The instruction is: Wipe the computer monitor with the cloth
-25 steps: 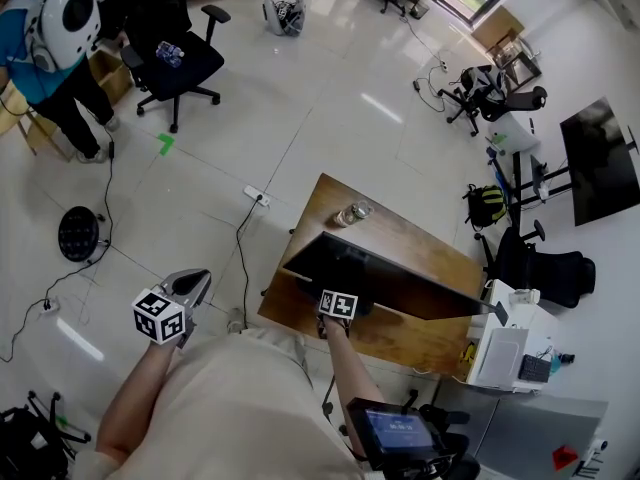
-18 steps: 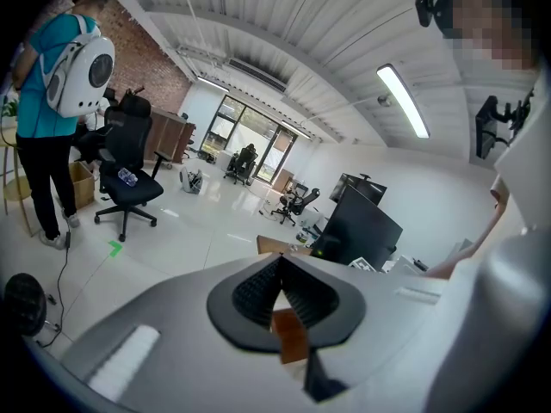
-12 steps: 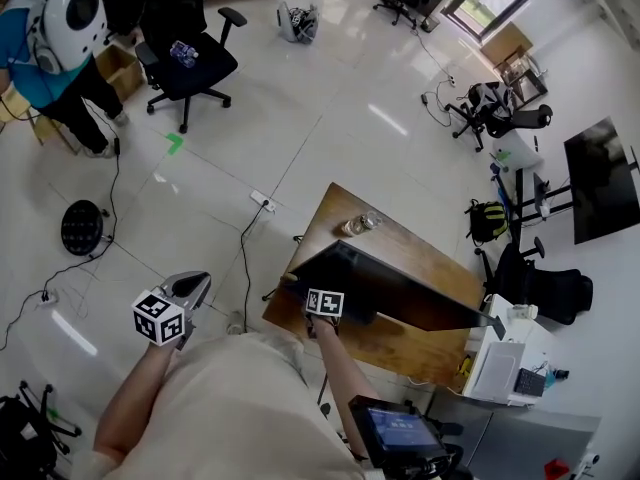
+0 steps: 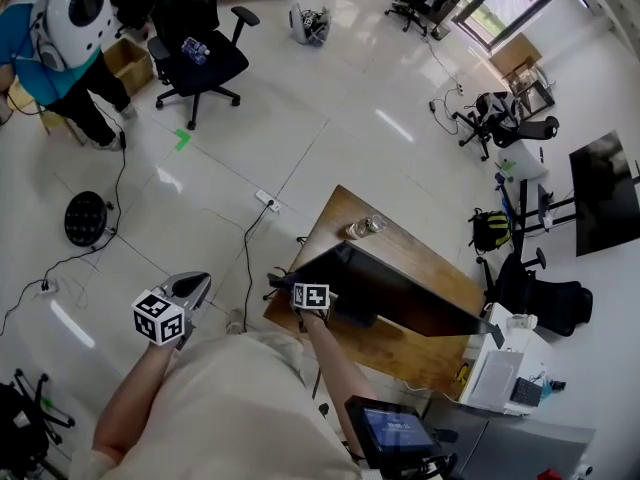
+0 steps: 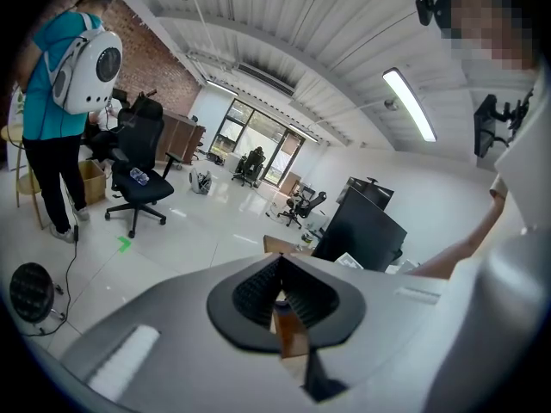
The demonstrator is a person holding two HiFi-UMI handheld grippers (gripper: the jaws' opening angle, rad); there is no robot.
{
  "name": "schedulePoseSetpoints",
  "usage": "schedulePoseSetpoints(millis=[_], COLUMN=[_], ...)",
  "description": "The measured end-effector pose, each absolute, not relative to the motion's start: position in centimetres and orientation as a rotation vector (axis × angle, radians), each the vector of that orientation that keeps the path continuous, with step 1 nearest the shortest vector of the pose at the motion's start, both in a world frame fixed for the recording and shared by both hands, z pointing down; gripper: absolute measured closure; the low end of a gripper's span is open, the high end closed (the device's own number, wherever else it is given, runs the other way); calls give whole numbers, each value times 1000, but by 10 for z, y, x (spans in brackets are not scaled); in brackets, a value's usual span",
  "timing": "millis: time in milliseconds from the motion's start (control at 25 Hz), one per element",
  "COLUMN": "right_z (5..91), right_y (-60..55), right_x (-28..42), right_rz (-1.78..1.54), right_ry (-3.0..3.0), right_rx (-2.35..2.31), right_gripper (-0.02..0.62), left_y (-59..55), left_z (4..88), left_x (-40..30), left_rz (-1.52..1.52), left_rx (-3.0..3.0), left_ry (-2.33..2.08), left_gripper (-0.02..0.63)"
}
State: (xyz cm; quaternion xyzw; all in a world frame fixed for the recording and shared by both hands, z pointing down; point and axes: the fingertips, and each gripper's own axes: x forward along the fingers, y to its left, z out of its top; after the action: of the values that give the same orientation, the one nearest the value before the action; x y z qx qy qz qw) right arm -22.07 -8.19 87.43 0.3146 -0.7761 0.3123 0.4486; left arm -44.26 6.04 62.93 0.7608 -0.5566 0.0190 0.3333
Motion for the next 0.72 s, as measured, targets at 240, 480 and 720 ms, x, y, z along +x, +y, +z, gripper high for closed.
schedulePoseSetpoints(millis=[240, 480, 720], right_z=[871, 848, 811], right_y=[-80, -80, -85], right_x=[-238, -254, -263], right_rz=[754, 756, 788], right_ry=[-1945, -2026, -2148], right_rx=[740, 721, 734], right_gripper=[499, 499, 499], left_y=[63, 63, 64], left_z=[630, 630, 629], left_x=[-437, -428, -423], left_rz=[64, 79, 84], left_rx=[1993, 2008, 2018], left_ry=[-1444, -1430, -1424], left_gripper=[614, 614, 614])
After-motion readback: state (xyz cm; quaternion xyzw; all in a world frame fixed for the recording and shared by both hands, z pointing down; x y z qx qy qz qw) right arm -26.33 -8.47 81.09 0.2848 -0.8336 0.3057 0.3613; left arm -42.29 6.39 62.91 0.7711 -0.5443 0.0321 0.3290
